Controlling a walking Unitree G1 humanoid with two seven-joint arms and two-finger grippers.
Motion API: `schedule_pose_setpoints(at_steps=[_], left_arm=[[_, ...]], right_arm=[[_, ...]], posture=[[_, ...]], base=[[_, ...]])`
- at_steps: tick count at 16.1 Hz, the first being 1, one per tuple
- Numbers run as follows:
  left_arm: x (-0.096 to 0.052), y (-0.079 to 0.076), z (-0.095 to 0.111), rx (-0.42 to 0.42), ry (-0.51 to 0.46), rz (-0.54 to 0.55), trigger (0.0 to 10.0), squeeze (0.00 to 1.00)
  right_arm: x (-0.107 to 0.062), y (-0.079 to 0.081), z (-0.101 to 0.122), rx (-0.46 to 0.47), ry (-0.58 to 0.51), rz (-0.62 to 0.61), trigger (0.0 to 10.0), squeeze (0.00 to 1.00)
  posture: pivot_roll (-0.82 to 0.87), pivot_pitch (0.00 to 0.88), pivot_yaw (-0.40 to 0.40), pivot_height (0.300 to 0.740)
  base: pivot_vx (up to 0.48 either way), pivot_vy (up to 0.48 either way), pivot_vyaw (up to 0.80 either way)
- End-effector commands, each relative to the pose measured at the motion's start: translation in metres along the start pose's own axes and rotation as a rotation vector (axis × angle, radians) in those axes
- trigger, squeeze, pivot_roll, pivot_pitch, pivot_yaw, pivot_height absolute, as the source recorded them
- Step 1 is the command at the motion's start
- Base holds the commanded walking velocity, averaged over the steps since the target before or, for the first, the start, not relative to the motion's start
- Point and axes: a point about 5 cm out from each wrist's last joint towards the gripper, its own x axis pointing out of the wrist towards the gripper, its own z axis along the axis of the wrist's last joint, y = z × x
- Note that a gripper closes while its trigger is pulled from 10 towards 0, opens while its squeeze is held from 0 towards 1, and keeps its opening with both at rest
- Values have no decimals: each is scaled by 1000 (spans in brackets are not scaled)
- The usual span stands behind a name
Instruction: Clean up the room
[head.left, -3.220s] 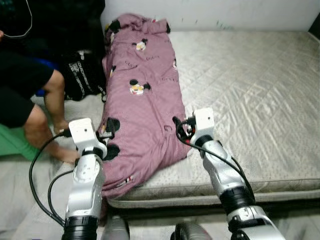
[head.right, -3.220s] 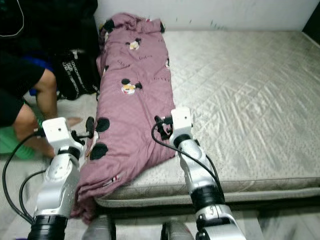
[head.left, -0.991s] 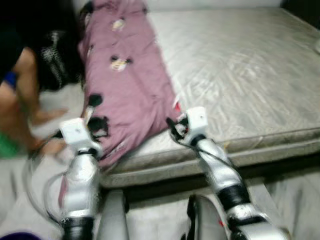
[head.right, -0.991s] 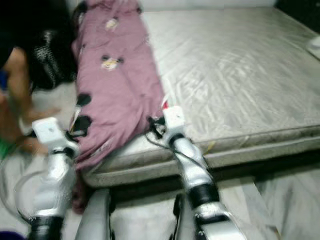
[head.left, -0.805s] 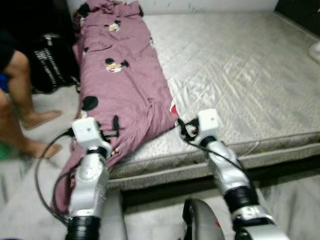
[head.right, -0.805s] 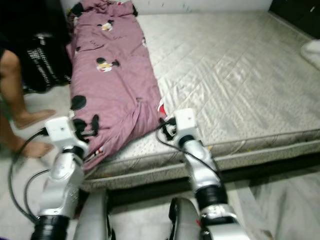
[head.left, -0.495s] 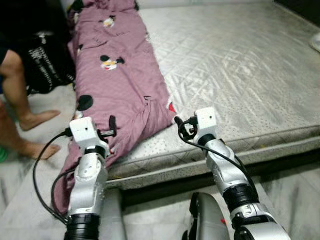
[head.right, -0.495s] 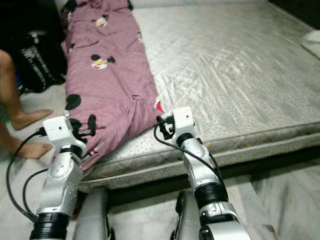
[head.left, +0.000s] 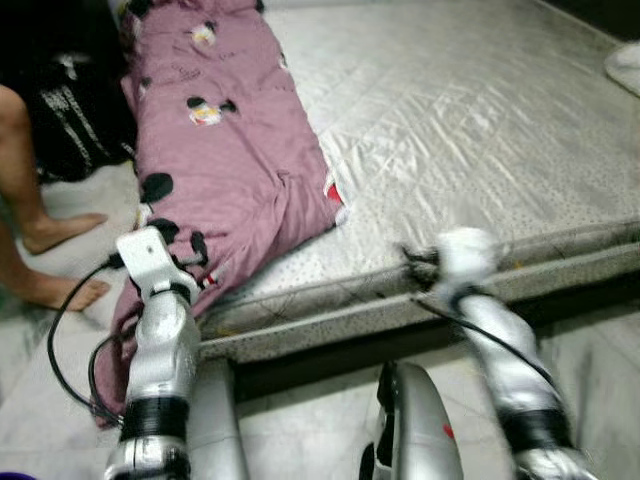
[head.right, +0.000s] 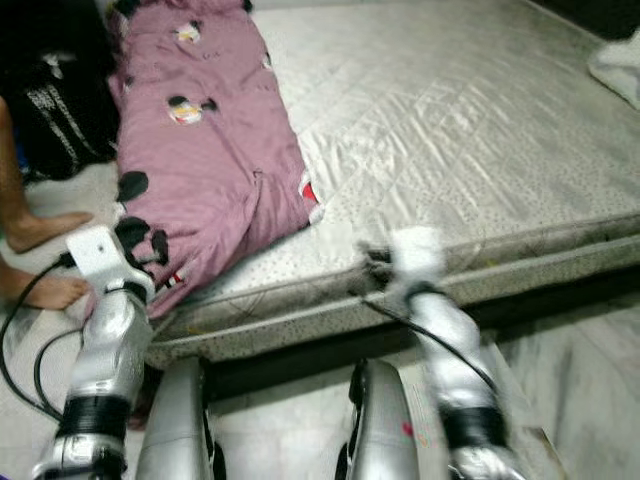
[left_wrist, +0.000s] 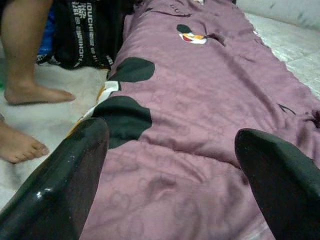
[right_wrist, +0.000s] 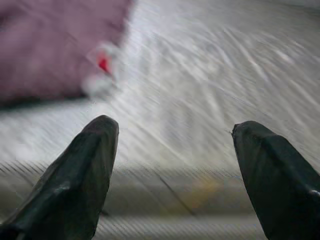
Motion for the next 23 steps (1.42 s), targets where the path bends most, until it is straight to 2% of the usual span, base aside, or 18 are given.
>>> schedule_pose_setpoints(at_steps=[1,3,4,5,7,8,9,10,13,14,15,16,17,18,19,20,23], left_arm=[[6,0,6,-14,-13,6,10000,0],[14,-3,11,-23,-17,-3,10000,0],[21,-7,15,-8,-13,-30,10000,0],[23,-8,16,3,-7,-37,10000,0],[33,-10,11,36,81,-52,10000,0],[35,-8,2,87,151,-42,10000,0],[36,-8,-11,98,254,-37,10000,0],[35,-12,-17,68,298,-48,10000,0],[37,-35,-17,88,329,-153,10000,0],[32,-53,-23,100,365,-249,10000,0],[23,-73,-34,156,407,-368,10000,0],[17,-84,-39,190,426,-442,10000,0],[0,-110,-53,297,449,-623,10000,0],[-10,-120,-61,352,459,-707,10000,0],[-17,-126,-67,392,464,-762,10000,0],[-29,-132,-77,481,470,-874,10000,0],[-40,-136,-85,572,468,-1005,10000,0]], right_arm=[[-8,-9,2,-19,6,-14,10000,0],[-24,-17,-2,-45,30,-27,10000,0],[-34,-17,-2,-50,38,-27,10000,0],[-37,-16,-1,-50,37,-25,10000,0],[-50,-13,1,-53,46,-21,10000,0],[-54,-13,2,-54,58,-25,10000,0],[-58,-15,0,-59,77,-27,10000,0],[-59,-16,-2,-63,88,-26,10000,0],[-52,-15,6,-69,88,-17,10000,0],[-51,-15,6,-69,91,-24,10000,0],[-50,-15,4,-67,95,-31,10000,0],[-50,-14,4,-66,95,-34,10000,0],[-48,-11,5,-62,90,-35,10000,0],[-46,-10,5,-60,87,-34,10000,0],[-44,-9,6,-57,84,-33,10000,0],[-39,-8,7,-53,76,-32,10000,0],[-32,-5,8,-45,67,-30,10000,0]], posture=[[-113,133,-16,533],[-135,144,-19,533],[-152,156,-19,533],[-159,161,-19,533],[-189,185,-14,533],[-194,193,-15,533],[-194,198,-19,533],[-192,196,-21,533],[-202,185,-27,533],[-196,181,-23,533],[-195,172,-16,533],[-194,169,-14,533],[-191,161,-10,533],[-187,155,-9,533],[-183,150,-8,533],[-172,137,-5,533],[-153,116,7,533]], base=[[0,0,0],[0,0,0],[0,0,0],[0,0,0],[0,0,0],[0,0,0],[0,0,0],[0,0,0],[0,0,0],[0,0,0],[0,0,0],[0,0,0],[0,0,0],[0,0,0],[0,0,0],[0,0,0],[0,0,0]])
